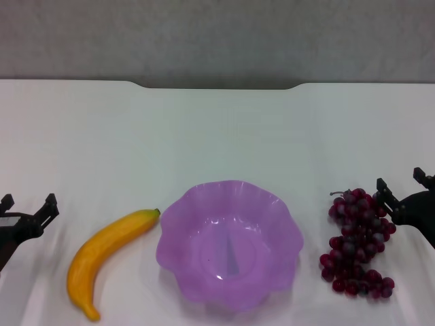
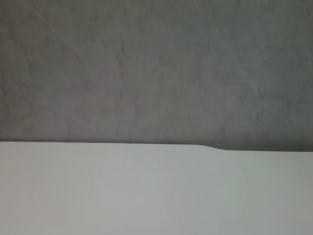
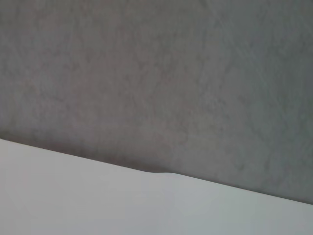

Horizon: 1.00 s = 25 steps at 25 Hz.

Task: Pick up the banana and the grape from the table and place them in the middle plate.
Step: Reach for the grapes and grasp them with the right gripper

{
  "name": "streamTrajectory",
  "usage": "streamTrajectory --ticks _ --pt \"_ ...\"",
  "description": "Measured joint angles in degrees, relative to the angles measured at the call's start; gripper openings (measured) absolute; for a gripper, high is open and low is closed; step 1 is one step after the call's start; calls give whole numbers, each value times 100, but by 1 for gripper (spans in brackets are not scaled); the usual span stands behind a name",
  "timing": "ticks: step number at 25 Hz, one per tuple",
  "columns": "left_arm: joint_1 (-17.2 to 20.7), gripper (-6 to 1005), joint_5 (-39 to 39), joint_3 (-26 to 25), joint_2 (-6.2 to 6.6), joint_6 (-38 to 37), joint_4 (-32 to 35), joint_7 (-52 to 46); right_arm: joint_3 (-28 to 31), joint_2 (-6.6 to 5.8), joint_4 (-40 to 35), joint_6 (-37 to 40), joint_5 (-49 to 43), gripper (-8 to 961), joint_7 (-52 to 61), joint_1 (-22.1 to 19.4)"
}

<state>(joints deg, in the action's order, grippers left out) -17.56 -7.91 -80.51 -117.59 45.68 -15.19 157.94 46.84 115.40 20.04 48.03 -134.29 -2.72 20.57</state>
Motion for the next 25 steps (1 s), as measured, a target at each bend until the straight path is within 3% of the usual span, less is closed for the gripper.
streamTrajectory --ticks 10,17,21,25 --pt "0 891 0 0 0 -7 3 0 -4 8 3 122 11 813 -6 -46" --pt "7 890 0 1 0 -10 16 -14 -89 30 78 1020 40 841 89 -341" --pt "38 890 0 0 0 -48 37 -6 -4 -62 623 1 1 842 147 -241" --pt "55 890 0 0 13 -52 37 -4 463 -211 1781 -1459 -194 840 -230 -370"
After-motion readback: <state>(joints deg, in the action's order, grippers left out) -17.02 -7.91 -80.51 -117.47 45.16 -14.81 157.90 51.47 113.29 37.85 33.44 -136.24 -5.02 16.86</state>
